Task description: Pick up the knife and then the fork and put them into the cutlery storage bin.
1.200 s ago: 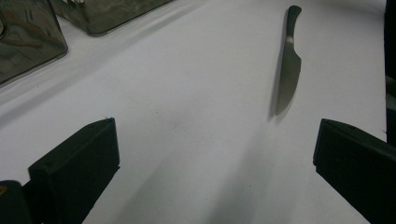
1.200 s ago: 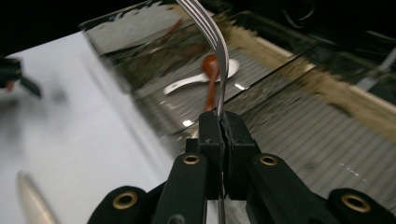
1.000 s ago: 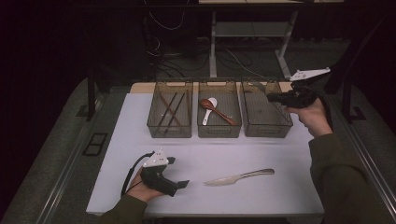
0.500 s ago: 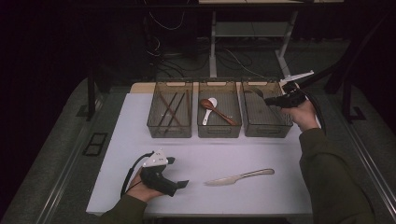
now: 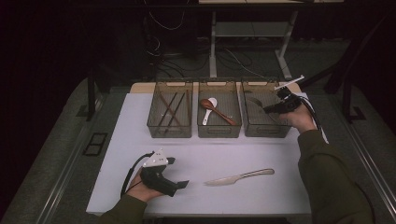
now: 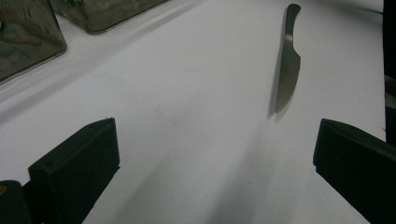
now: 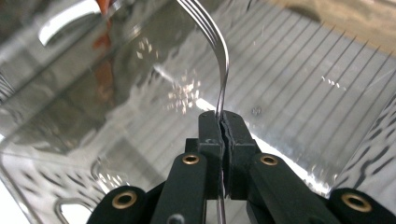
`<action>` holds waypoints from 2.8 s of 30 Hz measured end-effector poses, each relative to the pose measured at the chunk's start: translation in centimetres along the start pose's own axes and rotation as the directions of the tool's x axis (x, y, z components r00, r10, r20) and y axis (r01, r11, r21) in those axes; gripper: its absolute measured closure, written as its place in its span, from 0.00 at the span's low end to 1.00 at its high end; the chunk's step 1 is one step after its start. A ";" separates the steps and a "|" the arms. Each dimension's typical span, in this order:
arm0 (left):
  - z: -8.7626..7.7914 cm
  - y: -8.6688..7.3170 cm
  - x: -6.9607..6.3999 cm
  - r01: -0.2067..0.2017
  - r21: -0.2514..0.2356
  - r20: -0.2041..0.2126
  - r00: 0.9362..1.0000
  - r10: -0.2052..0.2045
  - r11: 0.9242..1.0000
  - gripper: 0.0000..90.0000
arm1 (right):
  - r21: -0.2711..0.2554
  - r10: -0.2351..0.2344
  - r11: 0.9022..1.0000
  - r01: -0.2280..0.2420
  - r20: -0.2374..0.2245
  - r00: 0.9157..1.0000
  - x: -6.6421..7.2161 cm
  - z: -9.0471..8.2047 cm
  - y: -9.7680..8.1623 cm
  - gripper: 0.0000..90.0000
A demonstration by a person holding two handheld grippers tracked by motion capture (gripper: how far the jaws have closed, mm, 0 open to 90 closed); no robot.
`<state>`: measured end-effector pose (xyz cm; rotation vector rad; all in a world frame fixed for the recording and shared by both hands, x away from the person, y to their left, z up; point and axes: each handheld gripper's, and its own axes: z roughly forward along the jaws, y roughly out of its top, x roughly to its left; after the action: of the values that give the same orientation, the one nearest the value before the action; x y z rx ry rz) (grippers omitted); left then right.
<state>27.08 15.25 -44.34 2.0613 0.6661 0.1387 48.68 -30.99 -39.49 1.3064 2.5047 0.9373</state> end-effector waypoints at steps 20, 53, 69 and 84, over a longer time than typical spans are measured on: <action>0.0 0.1 -0.2 0.000 0.001 -0.001 1.000 0.000 1.000 0.00 | -0.165 -0.099 0.983 0.082 -0.095 0.991 4.2 -5.3 -3.4 1.00; 0.1 0.0 -0.1 -0.017 0.018 -0.026 1.000 0.017 1.000 0.00 | 0.051 -0.291 0.949 0.310 -0.227 0.929 11.3 -2.8 -13.1 1.00; 0.0 0.0 -0.2 -0.015 0.013 -0.020 1.000 0.015 1.000 0.00 | 0.077 -0.339 0.925 0.372 -0.278 0.899 12.5 -3.7 -14.2 1.00; -0.1 0.0 -0.2 -0.016 0.010 -0.018 1.000 0.016 1.000 0.00 | 0.117 -0.327 0.924 0.363 -0.245 0.913 13.9 -4.5 -13.7 0.72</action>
<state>26.92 15.21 -44.28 2.0773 0.6621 0.1635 29.13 -27.89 -42.29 0.7804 2.9050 0.8519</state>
